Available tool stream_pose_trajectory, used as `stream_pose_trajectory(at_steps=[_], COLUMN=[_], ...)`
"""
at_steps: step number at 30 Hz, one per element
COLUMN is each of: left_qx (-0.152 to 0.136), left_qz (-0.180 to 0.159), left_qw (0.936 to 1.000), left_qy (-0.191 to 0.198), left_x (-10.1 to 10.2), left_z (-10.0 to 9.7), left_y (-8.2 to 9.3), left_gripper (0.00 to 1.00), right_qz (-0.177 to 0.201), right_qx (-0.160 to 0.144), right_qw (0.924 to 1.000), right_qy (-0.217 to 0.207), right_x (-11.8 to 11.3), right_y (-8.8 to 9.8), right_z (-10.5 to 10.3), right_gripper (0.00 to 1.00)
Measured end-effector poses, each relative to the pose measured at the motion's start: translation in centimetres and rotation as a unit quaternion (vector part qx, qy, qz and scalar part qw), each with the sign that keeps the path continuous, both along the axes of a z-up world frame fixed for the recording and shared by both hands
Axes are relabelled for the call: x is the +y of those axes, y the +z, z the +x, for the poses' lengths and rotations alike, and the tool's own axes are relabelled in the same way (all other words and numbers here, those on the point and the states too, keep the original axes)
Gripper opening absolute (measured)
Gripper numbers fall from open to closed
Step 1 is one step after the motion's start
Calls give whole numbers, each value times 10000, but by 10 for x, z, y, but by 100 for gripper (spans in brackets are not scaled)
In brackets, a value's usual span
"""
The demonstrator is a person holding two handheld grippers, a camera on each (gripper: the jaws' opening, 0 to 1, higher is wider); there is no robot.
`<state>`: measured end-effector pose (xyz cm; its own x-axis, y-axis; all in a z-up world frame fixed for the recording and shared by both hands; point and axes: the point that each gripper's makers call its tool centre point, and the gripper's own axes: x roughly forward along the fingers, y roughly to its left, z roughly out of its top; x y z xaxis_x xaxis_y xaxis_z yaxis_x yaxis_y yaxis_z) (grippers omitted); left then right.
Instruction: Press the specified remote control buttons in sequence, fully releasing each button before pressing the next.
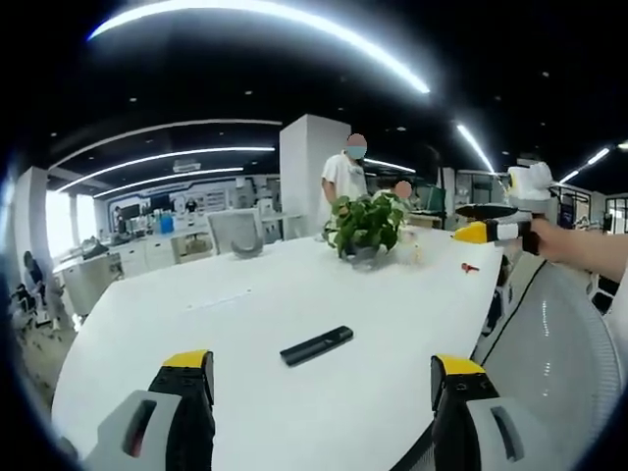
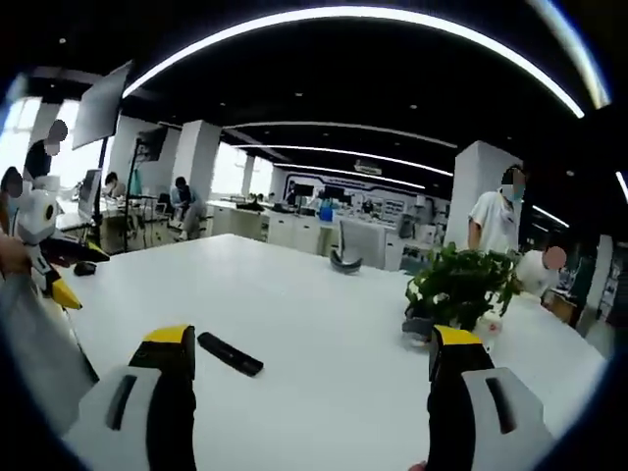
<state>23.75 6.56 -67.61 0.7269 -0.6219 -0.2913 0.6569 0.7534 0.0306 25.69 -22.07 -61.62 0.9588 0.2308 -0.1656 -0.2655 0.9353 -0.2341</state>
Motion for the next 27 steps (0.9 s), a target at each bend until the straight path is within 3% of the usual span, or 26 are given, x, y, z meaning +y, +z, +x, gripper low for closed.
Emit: stream_pose_trajectory(at_steps=[3, 6, 10, 16, 20, 27], left_qx=[-23, -48, -61, -131, -269, -376], left_qz=[-4, -5, 20, 8, 119, 204], left_qw=[10000, 10000, 10000, 9999, 9994, 9982], left_qy=[-33, -54, -14, 109, 168, 425], left_x=[-1, -2, 0, 3, 5, 14], left_z=[0, -1, 0, 2, 3, 7], left_y=[1, 1, 1, 4, 7, 10], left_gripper=[96, 96, 96, 96, 96, 96], right_qz=[16, 533, 403, 256, 159, 313], right_qx=[59, 204, 156, 538, 626, 661], right_qw=[10000, 9980, 9988, 9982, 9976, 9965], right_qy=[-78, -267, -246, 48, 231, 400], right_x=[-10, -16, -14, -2, 5, 9], right_y=[-10, -19, -19, -37, -41, -42], right_z=[0, -2, 0, -2, -1, -3], right_gripper=[100, 99, 100, 100, 100, 100])
